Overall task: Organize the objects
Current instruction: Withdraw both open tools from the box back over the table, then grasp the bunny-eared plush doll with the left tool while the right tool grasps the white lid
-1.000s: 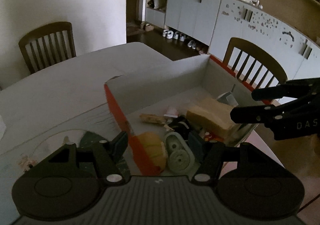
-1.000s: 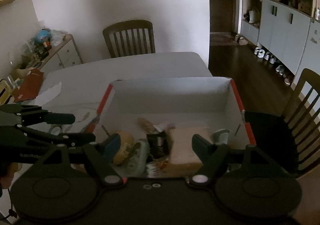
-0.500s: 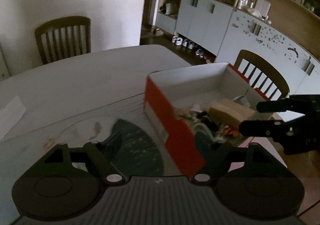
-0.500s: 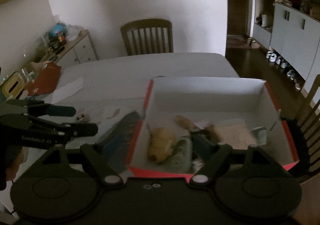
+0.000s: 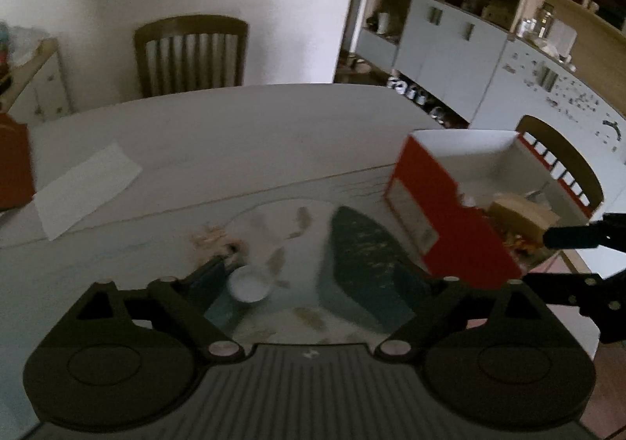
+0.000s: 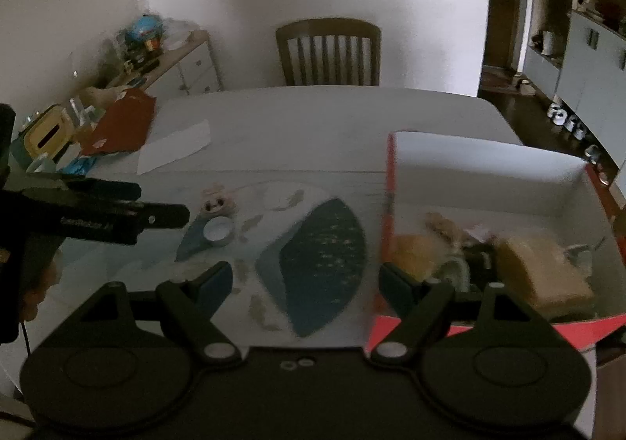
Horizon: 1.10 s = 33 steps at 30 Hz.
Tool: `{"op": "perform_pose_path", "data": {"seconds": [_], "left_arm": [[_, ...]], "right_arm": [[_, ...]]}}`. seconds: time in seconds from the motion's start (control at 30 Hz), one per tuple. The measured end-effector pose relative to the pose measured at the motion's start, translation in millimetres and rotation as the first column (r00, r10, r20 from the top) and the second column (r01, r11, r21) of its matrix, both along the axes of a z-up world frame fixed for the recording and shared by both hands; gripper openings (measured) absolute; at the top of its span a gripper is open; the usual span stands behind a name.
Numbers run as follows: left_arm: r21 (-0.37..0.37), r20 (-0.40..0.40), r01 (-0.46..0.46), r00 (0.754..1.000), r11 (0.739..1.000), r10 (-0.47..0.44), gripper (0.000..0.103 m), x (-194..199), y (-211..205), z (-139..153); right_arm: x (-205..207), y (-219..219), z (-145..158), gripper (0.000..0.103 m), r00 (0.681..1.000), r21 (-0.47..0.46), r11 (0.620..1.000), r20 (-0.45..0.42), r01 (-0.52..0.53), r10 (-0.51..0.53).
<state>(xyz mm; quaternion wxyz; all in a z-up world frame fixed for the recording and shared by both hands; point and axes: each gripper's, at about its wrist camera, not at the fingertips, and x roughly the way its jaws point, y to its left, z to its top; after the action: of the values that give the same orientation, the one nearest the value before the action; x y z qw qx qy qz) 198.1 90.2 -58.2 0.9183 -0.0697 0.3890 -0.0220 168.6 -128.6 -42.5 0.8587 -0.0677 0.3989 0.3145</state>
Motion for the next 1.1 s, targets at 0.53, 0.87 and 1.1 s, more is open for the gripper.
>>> {"op": "perform_pose_path", "data": {"seconds": [0.53,0.87,1.1], "left_arm": [[0.067,-0.044,-0.048,0.998,0.997,0.051,0.103,14.5,66.9,-35.7],[0.078,-0.079,-0.023,0.996,0.997,0.029,0.103,52.6,77.1,-59.4],[0.084,-0.107,-0.013,0.994,0.996,0.021,0.103,79.1,77.1,-73.9]], "right_arm": [[-2.4,74.3,-30.5,0.082,0.997,-0.085,0.993,-0.014,-0.078,0.077],[18.7,110.8,-56.3,0.082,0.991,-0.116,0.985,-0.042,-0.129,0.125],[31.5,135.3,-75.0,0.082,0.985,-0.124,0.978,-0.056,-0.169,0.163]]}}
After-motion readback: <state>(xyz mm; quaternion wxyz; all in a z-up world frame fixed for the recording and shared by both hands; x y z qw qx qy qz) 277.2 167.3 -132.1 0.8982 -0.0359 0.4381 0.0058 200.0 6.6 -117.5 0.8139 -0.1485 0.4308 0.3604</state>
